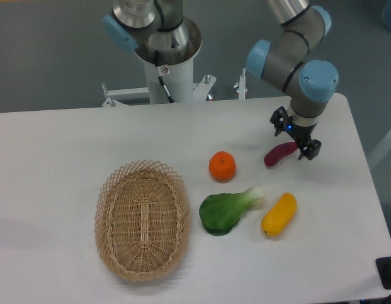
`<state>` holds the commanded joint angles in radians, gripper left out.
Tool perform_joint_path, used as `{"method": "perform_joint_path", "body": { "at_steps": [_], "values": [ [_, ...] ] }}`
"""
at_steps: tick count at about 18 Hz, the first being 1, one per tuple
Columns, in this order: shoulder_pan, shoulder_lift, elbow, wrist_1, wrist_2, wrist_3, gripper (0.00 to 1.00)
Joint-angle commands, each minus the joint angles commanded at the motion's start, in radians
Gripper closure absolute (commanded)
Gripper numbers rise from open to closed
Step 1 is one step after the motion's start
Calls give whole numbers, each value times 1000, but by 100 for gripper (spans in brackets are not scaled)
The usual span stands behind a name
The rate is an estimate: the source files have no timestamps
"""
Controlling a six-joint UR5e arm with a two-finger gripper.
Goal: Pick up the sweet potato from the table
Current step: 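Close the gripper around the purple sweet potato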
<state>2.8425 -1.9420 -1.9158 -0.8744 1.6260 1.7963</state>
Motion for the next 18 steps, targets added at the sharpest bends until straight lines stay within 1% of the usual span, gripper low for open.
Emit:
{"method": "perform_joint_path", "body": {
  "at_steps": [5,9,10,11,12,14,16,17,18],
  "values": [
    [-5,-6,-5,5,9,-15,0],
    [-14,-21,-11,38,9,-32,0],
    [-15,-23,-12,49,9,-38,3],
    [-20,-23,-12,57,9,-43,8],
    [-23,-21,-11,57,9,-49,18],
    [-25,-21,-11,57,9,-51,44],
    [-23,-18,-9,57,9,-49,64],
    [-25,-18,-9,58,9,-51,73],
    [-25,-18,-11,57,9,-51,79]
  ]
}}
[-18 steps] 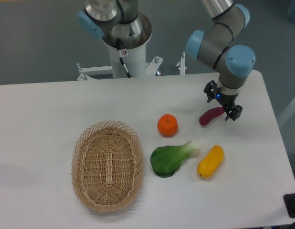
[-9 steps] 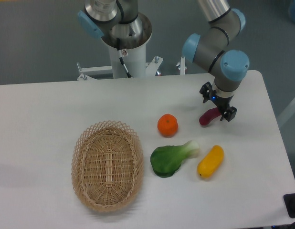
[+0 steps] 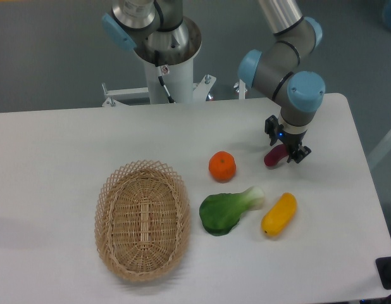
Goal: Pick up the sweet potato from the table
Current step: 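Close the gripper around the purple sweet potato, then lift the held sweet potato and carry it toward the bok choy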
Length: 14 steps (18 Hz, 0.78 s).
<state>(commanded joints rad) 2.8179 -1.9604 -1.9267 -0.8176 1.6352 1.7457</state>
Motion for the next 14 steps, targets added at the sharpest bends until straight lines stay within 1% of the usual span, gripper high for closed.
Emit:
{"method": "perform_joint_path", "body": {
  "at_steps": [3,7,8,10,12,14],
  "values": [
    [2,3,0,0,0,0,86],
    [2,20,17,-6,0,3,86],
    [2,40,44,-20,-11,2,86],
    [-5,60,63,-23,-12,-6,86],
    [-27,83,81,-28,-14,-14,86],
    [-47,97,118,-66,-17,-64,86]
  ]
}}
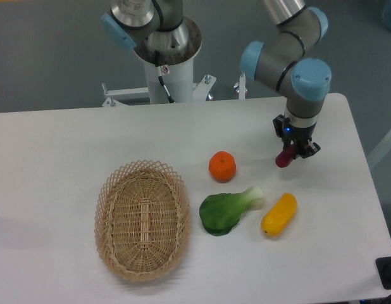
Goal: Pick up the sweet potato from the table
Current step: 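Lift the held sweet potato and carry it toward the bok choy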
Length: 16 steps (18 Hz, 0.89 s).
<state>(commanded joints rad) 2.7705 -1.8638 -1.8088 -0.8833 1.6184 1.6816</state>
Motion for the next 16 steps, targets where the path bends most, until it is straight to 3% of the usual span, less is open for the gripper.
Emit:
{"method": "perform_joint_path", "body": {
  "at_steps": [4,10,16],
  "values": [
    [-57,2,83,-68,-69,-144,86],
    [-124,6,138,-68,-170,-333,86],
    [-196,32,147,-65,-204,-456,86]
  ]
}}
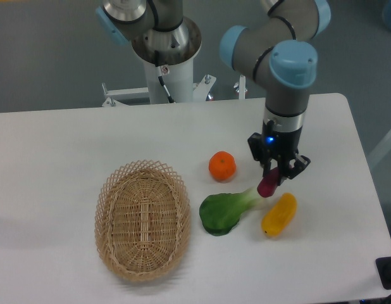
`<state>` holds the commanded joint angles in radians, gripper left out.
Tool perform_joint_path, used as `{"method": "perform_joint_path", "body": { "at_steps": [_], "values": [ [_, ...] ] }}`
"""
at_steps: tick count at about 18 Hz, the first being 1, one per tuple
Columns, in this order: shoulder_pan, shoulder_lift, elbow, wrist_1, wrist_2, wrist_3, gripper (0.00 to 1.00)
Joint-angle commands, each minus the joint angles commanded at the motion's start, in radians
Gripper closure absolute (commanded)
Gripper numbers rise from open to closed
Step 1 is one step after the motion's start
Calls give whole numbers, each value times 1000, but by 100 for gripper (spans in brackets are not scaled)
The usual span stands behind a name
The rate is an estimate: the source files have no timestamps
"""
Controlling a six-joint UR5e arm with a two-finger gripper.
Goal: Pick up the sweet potato from the table
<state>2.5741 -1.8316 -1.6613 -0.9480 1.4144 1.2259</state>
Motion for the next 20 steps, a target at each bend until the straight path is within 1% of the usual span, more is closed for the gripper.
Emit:
{"method": "perform_joint_path", "body": {
  "at_steps": [2,20],
  "values": [
    [-6,-2,3,2,0,-17,86],
    [-15,-6,31,2,-2,-20,86]
  ]
}}
